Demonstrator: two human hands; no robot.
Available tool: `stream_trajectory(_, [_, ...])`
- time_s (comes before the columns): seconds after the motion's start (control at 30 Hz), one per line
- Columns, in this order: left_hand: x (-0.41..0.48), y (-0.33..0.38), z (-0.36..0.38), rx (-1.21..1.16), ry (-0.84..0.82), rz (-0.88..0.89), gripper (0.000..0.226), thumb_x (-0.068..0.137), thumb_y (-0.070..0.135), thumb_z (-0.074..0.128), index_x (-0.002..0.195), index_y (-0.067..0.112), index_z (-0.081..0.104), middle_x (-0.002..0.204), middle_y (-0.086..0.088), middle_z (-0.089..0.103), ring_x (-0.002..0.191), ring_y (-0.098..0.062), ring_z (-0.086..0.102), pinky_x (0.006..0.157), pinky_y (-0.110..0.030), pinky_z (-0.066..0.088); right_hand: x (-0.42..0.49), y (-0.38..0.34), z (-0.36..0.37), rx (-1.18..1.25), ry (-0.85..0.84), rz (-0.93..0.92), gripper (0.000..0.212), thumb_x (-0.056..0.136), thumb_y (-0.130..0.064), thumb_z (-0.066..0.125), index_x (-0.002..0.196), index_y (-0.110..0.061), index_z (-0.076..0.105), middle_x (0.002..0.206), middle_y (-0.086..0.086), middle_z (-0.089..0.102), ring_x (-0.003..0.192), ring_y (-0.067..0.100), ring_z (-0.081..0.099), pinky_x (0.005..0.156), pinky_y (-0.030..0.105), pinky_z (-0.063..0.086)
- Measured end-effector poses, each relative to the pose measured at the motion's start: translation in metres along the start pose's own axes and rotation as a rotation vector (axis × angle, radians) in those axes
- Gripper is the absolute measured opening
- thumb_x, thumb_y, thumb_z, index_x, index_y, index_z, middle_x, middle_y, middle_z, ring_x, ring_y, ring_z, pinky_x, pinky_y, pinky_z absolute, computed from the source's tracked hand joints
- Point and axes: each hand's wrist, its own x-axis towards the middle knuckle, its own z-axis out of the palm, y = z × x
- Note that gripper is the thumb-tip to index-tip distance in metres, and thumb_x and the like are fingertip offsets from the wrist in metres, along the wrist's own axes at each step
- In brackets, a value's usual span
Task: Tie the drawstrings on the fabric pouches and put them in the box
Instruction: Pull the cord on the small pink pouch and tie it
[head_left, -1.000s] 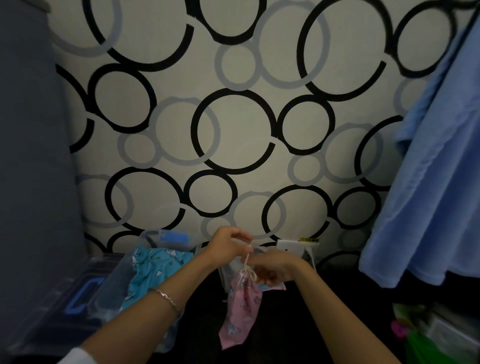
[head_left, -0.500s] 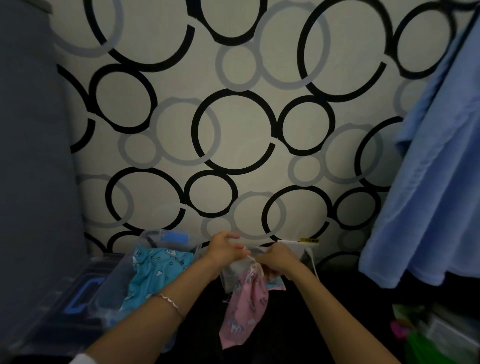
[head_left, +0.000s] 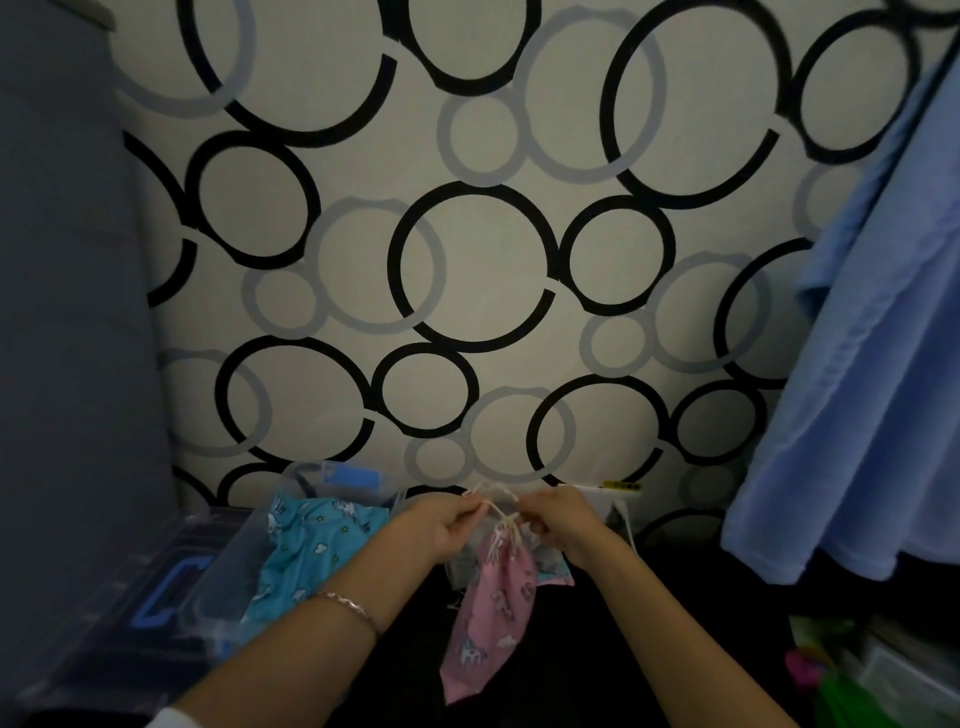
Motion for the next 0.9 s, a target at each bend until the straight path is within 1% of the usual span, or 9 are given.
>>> stream_trajectory(0.1, [0.001, -0.005, 0.002, 0.029, -0.021, 0.046, 0.033, 0.092, -0.013, 0.049, 0.125, -0.012, 0.052, 0.096, -0.02, 0.06, 0.112, -0.026, 0.059, 0.112, -0.028, 0.035, 0.001, 0.0, 0.004, 0.072, -0.015, 0.036, 0.021, 0.079, -0.005, 0.072, 0.063, -0.008, 0.06, 0.057, 0.006, 0.052, 0.046, 0.012, 0.04, 0.04, 0.021, 0.03])
stream_trajectory(0.2, [-0.003, -0.01, 0.006, 0.291, -0.049, 0.218, 0.012, 0.091, -0.004, 0.058, 0.1, -0.001, 0.065, 0.078, -0.01, 0.067, 0.069, -0.013, 0.064, 0.078, -0.015, 0.055, 0.001, 0.002, 0.006, 0.092, -0.035, 0.023, 0.022, 0.082, -0.002, 0.066, 0.064, -0.011, 0.056, 0.053, 0.003, 0.046, 0.044, 0.01, 0.039, 0.037, 0.019, 0.029])
stream_trajectory(0.27, [-0.004, -0.011, 0.007, 0.612, -0.012, 0.459, 0.01, 0.086, 0.001, 0.067, 0.096, 0.003, 0.07, 0.086, -0.006, 0.07, 0.07, -0.007, 0.063, 0.06, -0.007, 0.052, 0.0, 0.003, 0.005, 0.044, -0.063, -0.025, 0.026, 0.083, -0.001, 0.063, 0.062, -0.013, 0.054, 0.053, 0.003, 0.048, 0.043, 0.01, 0.04, 0.039, 0.018, 0.031])
stream_trajectory(0.43, [0.001, -0.008, 0.002, 1.044, -0.093, 0.821, 0.019, 0.08, 0.007, 0.075, 0.099, 0.005, 0.075, 0.097, -0.007, 0.074, 0.086, -0.012, 0.068, 0.076, -0.016, 0.054, -0.007, -0.002, 0.001, -0.067, -0.154, -0.164, 0.035, 0.082, -0.007, 0.069, 0.05, -0.019, 0.06, 0.045, -0.005, 0.05, 0.045, 0.01, 0.041, 0.044, 0.018, 0.031])
stream_trajectory(0.5, [0.003, -0.007, 0.0, 1.161, -0.076, 0.83, 0.017, 0.084, 0.013, 0.072, 0.1, 0.008, 0.076, 0.094, -0.005, 0.074, 0.086, -0.013, 0.068, 0.077, -0.021, 0.055, -0.007, -0.005, -0.001, -0.074, -0.19, -0.17, 0.032, 0.082, -0.009, 0.071, 0.052, -0.018, 0.063, 0.047, -0.004, 0.051, 0.046, 0.009, 0.04, 0.044, 0.019, 0.031])
stream_trajectory(0.63, [0.005, -0.006, -0.001, 1.215, -0.062, 0.725, 0.016, 0.09, 0.018, 0.066, 0.091, 0.003, 0.072, 0.074, -0.006, 0.069, 0.058, -0.001, 0.06, 0.051, -0.009, 0.047, -0.007, -0.002, -0.003, -0.019, -0.298, -0.091, 0.013, 0.075, -0.022, 0.078, 0.07, -0.011, 0.073, 0.061, 0.005, 0.055, 0.053, 0.011, 0.045, 0.054, 0.024, 0.035])
stream_trajectory(0.73, [0.01, -0.006, -0.004, 1.176, 0.001, 0.679, 0.025, 0.087, 0.026, 0.07, 0.082, 0.001, 0.072, 0.055, 0.001, 0.06, 0.038, 0.003, 0.051, 0.044, -0.01, 0.043, -0.007, 0.006, 0.0, 0.03, -0.361, -0.047, 0.05, 0.062, -0.037, 0.089, 0.091, 0.0, 0.075, 0.079, 0.014, 0.062, 0.069, 0.021, 0.053, 0.067, 0.032, 0.042])
stream_trajectory(0.8, [0.012, -0.008, -0.005, 1.128, 0.037, 0.63, 0.036, 0.085, 0.033, 0.072, 0.081, -0.003, 0.072, 0.055, -0.004, 0.058, 0.043, -0.005, 0.05, 0.048, -0.016, 0.043, -0.01, 0.007, 0.002, 0.024, -0.344, -0.052, 0.062, 0.06, -0.04, 0.089, 0.099, 0.005, 0.072, 0.087, 0.018, 0.062, 0.078, 0.026, 0.055, 0.074, 0.036, 0.043])
stream_trajectory(0.9, [0.015, -0.012, -0.007, 1.019, 0.084, 0.556, 0.038, 0.085, 0.035, 0.071, 0.074, -0.001, 0.068, 0.058, -0.008, 0.058, 0.041, -0.005, 0.049, 0.048, -0.016, 0.042, -0.015, 0.003, 0.003, 0.073, -0.322, -0.035, 0.037, 0.078, -0.028, 0.076, 0.099, 0.002, 0.07, 0.069, 0.008, 0.059, 0.059, 0.013, 0.05, 0.057, 0.025, 0.038])
